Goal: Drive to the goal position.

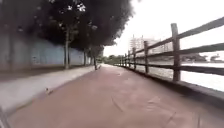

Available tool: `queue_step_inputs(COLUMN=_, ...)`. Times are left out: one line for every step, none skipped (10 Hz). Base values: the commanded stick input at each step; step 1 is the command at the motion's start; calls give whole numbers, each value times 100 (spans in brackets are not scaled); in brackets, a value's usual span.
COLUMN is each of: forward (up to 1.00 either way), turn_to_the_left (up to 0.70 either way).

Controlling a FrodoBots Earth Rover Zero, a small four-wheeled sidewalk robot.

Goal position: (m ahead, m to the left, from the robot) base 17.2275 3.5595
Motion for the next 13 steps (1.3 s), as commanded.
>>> queue_step_inputs(forward=100, turn_to_the_left=0)
queue_step_inputs(forward=100, turn_to_the_left=0)
queue_step_inputs(forward=100, turn_to_the_left=0)
queue_step_inputs(forward=100, turn_to_the_left=0)
queue_step_inputs(forward=100, turn_to_the_left=0)
queue_step_inputs(forward=100, turn_to_the_left=0)
queue_step_inputs(forward=100, turn_to_the_left=0)
queue_step_inputs(forward=100, turn_to_the_left=0)
queue_step_inputs(forward=100, turn_to_the_left=0)
queue_step_inputs(forward=100, turn_to_the_left=0)
queue_step_inputs(forward=100, turn_to_the_left=0)
queue_step_inputs(forward=100, turn_to_the_left=0)
queue_step_inputs(forward=100, turn_to_the_left=0)
